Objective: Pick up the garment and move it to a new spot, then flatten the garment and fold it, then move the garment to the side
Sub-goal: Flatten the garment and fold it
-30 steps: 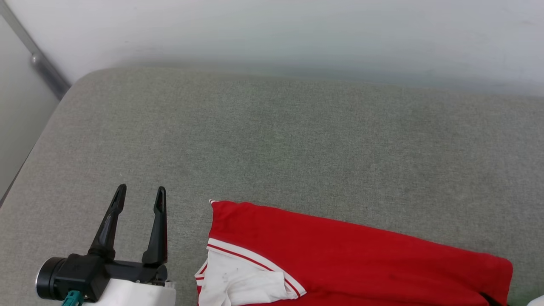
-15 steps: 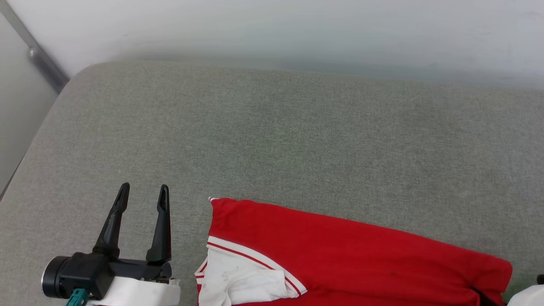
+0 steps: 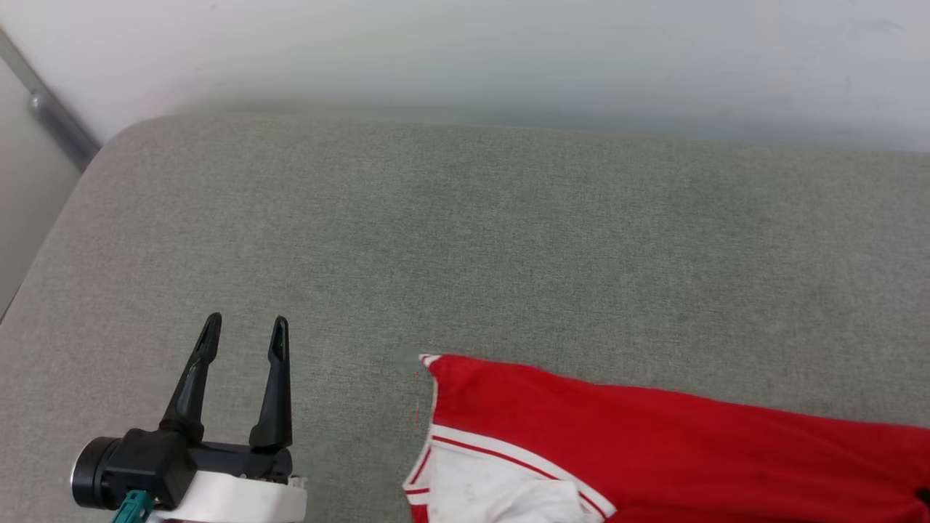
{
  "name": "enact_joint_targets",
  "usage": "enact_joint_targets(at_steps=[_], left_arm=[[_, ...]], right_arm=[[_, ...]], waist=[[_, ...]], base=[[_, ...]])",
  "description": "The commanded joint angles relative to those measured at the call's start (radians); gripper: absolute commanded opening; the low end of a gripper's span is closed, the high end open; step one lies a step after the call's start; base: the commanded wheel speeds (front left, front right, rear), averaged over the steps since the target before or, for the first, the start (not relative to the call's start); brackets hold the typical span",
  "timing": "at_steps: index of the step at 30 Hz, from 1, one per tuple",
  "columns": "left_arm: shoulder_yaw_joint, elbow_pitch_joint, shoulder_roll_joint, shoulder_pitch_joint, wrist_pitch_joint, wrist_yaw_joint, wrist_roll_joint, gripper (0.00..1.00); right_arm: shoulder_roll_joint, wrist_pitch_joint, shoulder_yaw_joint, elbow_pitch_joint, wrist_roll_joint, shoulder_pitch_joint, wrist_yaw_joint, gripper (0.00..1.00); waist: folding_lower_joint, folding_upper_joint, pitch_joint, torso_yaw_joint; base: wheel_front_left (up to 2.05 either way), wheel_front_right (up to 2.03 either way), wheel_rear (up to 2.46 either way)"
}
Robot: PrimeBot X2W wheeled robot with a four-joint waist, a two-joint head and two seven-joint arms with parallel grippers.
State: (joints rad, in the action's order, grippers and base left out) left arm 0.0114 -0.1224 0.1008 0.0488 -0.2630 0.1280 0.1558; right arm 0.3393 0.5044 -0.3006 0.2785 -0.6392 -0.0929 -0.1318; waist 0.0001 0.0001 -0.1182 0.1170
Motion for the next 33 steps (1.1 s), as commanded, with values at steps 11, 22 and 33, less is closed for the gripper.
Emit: enact_joint_targets(at_steps=[11,22,33], left_arm=[[-0.01,0.016,0.014,0.018,-0.002,0.003,0.013,1.0],[-0.021,0.024,0.022,0.023,-0.002,0.003,0.022,1.0],[-0.022,0.029,0.016,0.023,-0.002,0.003,0.028,1.0]], right_arm=[[0.027,0.032,-0.041,-0.076,0.027,-0.005,0.002,0.0],[-0.145,0.216,0.084,-0.398,0.031,-0.06,0.001,0.0],[-0.289,0.354,0.25,-0.549,-0.01,-0.054,0.001,0.0]], waist=[[-0.0001,-0.0001,0.022,-0.038],[-0.0001,-0.0001,0.047,-0.025],[-0.0001,-0.0001,0.042,0.018]], base=[[0.0,0.0,0.0],[0.0,0.0,0.0],[0.0,0.0,0.0]])
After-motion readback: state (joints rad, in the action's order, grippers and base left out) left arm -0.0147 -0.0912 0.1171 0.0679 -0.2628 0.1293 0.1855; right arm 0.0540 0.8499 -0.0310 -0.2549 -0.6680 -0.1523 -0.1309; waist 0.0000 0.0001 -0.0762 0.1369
